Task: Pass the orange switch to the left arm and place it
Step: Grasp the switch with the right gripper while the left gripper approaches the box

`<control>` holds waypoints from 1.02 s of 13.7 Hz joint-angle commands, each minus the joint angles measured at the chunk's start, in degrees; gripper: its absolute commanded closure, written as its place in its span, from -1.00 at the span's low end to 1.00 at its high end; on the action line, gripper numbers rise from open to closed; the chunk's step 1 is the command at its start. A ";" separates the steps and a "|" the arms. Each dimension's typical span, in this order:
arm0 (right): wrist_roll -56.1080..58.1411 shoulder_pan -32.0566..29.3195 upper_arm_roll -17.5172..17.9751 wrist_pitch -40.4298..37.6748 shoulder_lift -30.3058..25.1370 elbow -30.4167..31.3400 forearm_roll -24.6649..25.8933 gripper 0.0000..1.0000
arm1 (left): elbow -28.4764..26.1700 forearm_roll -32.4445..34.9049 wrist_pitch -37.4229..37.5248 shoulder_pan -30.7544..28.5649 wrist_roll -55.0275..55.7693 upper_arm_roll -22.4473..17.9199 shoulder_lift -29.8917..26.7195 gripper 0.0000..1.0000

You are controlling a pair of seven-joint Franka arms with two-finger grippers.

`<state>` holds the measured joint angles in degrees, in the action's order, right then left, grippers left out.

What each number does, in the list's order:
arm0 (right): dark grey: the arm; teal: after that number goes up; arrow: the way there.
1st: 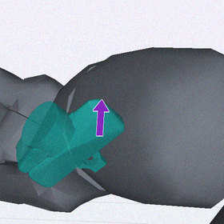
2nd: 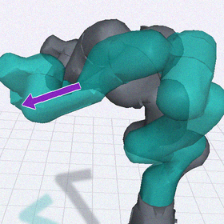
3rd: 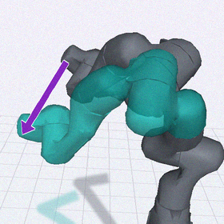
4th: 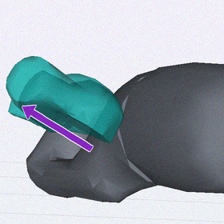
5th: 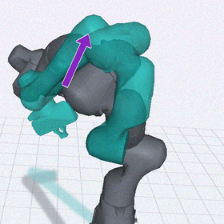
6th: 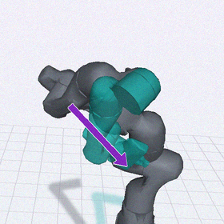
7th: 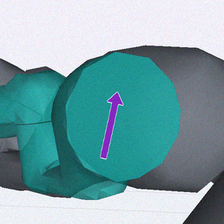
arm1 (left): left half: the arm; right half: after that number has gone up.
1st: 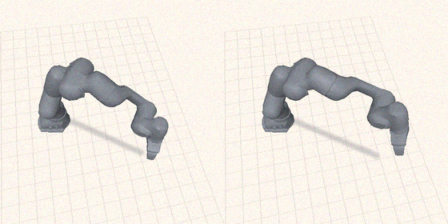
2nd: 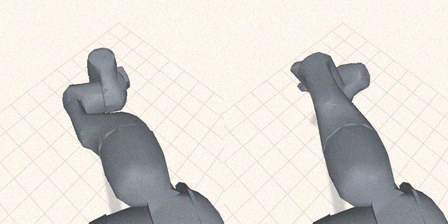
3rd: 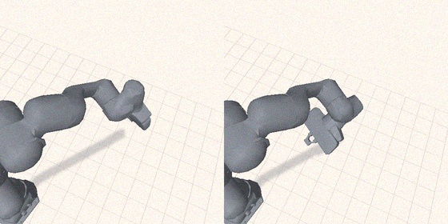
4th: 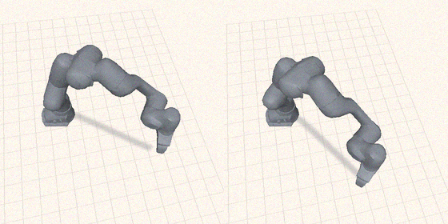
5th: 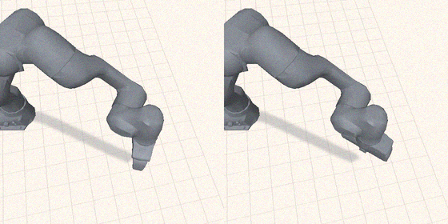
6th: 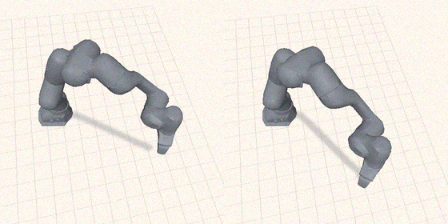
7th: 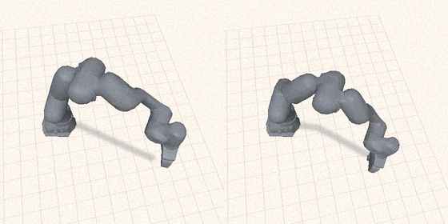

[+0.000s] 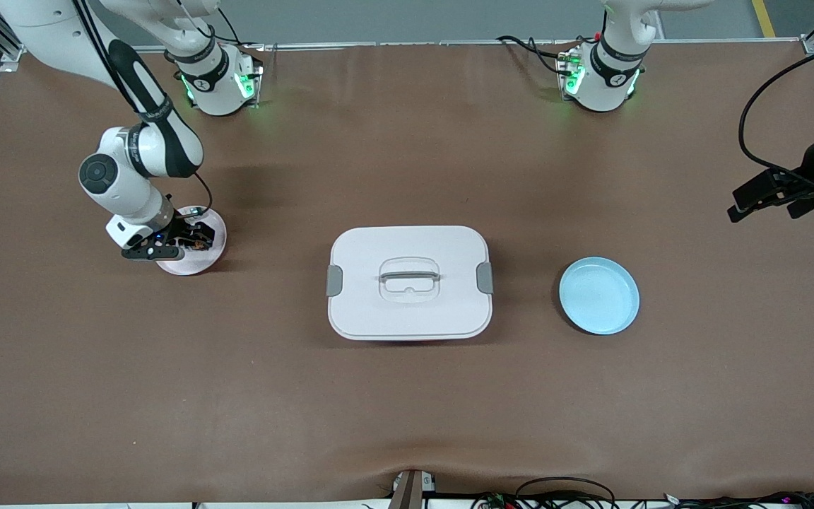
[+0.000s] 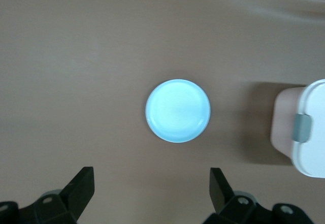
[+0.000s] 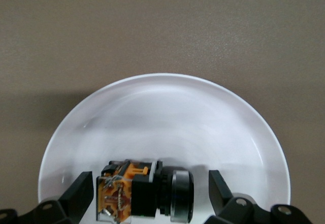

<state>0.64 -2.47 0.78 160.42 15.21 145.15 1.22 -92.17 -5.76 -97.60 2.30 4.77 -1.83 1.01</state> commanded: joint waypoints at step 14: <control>-0.46 -1.04 0.27 0.34 0.96 0.05 0.54 0.23 | 1.37 -36.16 -5.64 2.00 13.76 12.71 6.27 -1.00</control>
<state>0.63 -2.69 0.71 160.94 16.17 145.13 1.22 -92.11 -40.79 -99.71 3.83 16.23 7.82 5.32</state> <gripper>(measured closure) 0.216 0.000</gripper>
